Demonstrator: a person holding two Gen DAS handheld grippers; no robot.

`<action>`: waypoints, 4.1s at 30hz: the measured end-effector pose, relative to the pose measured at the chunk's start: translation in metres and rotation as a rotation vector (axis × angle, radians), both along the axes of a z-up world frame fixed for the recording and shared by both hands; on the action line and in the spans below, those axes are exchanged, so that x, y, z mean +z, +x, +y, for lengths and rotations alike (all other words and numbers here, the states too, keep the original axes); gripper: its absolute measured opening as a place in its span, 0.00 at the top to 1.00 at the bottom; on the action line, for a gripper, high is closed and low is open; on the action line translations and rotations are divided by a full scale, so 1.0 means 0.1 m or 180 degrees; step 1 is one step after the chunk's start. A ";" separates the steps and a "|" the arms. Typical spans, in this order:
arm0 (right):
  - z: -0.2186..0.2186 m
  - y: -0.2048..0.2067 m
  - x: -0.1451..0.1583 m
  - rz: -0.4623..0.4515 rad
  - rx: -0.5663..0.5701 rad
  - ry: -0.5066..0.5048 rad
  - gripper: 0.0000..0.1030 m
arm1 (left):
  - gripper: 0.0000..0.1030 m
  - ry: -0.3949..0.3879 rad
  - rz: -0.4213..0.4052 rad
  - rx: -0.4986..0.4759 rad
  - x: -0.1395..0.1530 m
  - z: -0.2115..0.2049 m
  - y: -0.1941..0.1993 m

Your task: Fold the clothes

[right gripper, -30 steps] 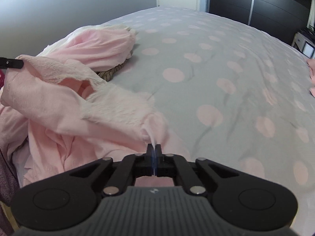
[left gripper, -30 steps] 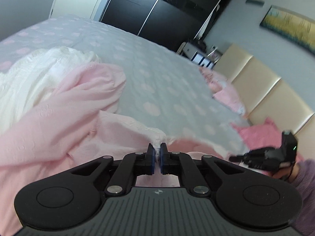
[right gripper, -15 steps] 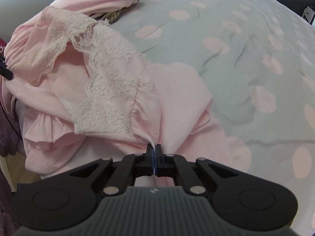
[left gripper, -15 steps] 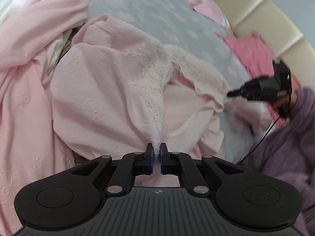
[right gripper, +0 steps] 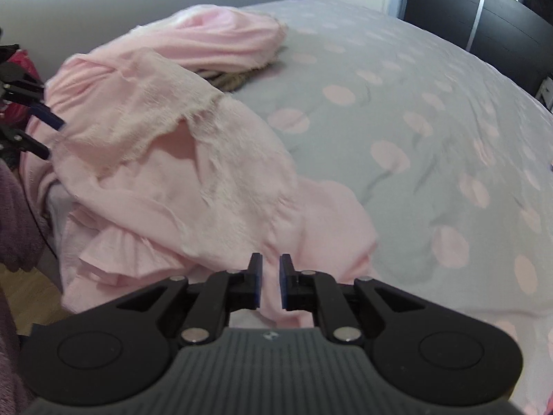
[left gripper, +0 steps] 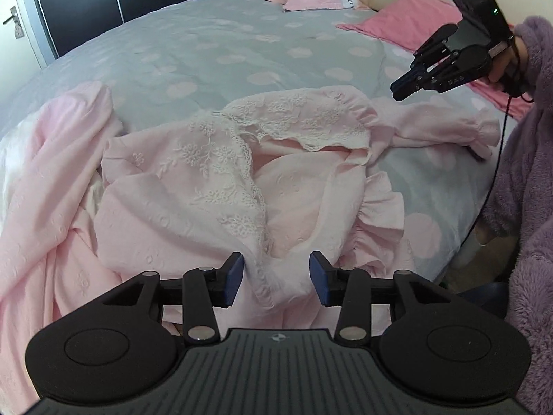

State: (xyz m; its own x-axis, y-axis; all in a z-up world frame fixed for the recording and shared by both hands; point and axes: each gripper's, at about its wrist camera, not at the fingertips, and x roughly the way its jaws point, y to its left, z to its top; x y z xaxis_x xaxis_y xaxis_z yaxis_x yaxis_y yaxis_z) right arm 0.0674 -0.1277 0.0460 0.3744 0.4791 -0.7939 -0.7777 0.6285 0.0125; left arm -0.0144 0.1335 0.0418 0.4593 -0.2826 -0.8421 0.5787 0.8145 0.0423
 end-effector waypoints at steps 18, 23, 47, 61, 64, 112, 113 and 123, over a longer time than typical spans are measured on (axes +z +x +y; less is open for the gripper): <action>1.75 -0.20 -0.29 0.0644 0.0985 0.0583 0.76 | 0.61 0.0434 0.0027 -0.0282 -0.37 -0.03 -0.05; 2.02 -0.12 -0.61 0.0943 0.1125 0.0446 0.76 | 0.61 0.0423 0.0044 -0.0295 -0.44 0.03 -0.04; 1.45 -0.30 -0.09 0.1028 0.1068 0.1013 0.95 | 0.61 0.1234 -0.0896 -0.1145 -0.47 -0.70 -0.33; 1.10 -0.22 0.08 0.0552 0.1019 0.0876 0.89 | 0.96 0.1460 -0.0696 -0.0749 -0.50 -0.64 -0.13; 0.85 -0.12 0.07 0.0233 0.0862 0.0583 0.84 | 0.96 0.1419 -0.0681 -0.0496 -0.46 -0.51 -0.05; 0.59 -0.40 0.30 -0.2205 0.0584 -0.0780 0.97 | 0.99 0.0873 -0.1290 0.0334 0.44 -0.19 0.03; 0.55 -0.41 0.49 -0.2308 0.0418 -0.0708 0.97 | 0.99 0.0798 -0.1408 0.0400 0.63 -0.20 0.04; 0.05 -0.97 2.63 -0.3673 -0.0815 -0.0417 0.97 | 0.99 -0.0124 -0.2567 0.0421 2.65 -0.62 -0.54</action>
